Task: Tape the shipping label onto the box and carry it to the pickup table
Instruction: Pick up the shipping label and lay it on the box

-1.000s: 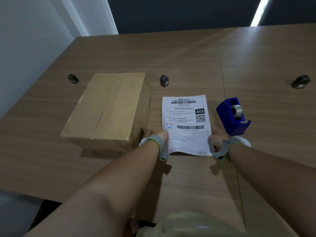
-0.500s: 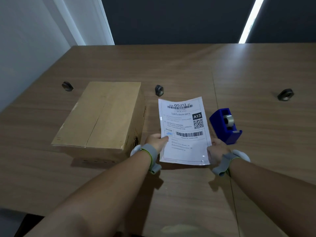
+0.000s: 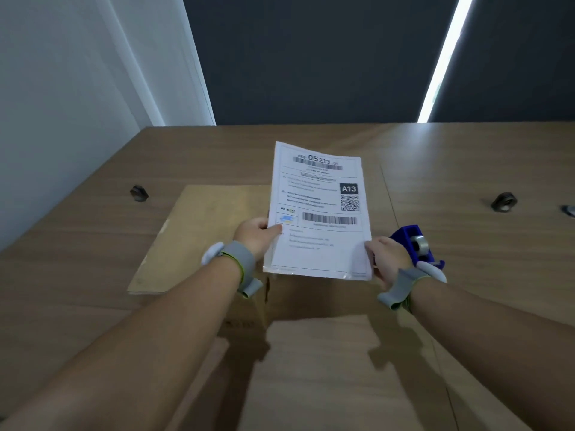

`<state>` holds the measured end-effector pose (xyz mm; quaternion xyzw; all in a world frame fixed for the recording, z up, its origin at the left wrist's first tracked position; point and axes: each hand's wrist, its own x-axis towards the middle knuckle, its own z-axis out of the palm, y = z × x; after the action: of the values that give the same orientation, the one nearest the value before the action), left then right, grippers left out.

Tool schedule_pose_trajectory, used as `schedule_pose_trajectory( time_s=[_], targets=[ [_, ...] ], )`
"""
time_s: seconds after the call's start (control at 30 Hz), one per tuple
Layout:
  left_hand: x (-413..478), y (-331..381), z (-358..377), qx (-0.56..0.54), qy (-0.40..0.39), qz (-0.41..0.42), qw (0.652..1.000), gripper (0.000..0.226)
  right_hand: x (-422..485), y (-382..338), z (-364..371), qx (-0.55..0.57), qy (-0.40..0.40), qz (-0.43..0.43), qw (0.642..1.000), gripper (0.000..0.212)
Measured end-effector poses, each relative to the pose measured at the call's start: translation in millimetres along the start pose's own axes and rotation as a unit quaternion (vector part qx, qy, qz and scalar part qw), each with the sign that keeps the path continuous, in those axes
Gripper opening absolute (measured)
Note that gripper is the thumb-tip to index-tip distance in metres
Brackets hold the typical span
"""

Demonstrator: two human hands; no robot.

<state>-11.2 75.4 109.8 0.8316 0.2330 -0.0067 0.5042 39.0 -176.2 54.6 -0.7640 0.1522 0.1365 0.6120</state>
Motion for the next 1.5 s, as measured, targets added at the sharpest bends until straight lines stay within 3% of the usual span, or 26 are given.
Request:
schedule_pose_trajectory(
  time_s=[0.17,0.43,0.63,0.73,1.2,1.5],
  targets=[
    [1,-20,-79,0.016,0.039,-0.028,0.999,0.026,-40,-31,57,0.005,-0.043,-0.048,0.998,0.012],
    [12,-78,-161,0.024,0.046,-0.063,0.997,0.017,-74,-41,142,-0.039,-0.083,-0.055,0.994,0.018],
    [23,-108,-181,0.060,0.029,-0.090,0.994,0.019,-87,-44,175,-0.130,-0.061,-0.063,0.988,0.009],
    [26,-116,-186,0.107,0.021,-0.088,0.990,0.032,-90,-39,184,-0.152,-0.045,-0.058,0.986,0.016],
    [29,-119,-200,0.167,0.032,-0.080,0.982,0.044,-101,-35,198,-0.118,0.012,-0.032,0.992,0.007],
    [28,-124,-201,0.156,0.030,-0.065,0.985,0.043,-109,-37,198,-0.136,0.010,-0.036,0.990,0.022]
  ],
)
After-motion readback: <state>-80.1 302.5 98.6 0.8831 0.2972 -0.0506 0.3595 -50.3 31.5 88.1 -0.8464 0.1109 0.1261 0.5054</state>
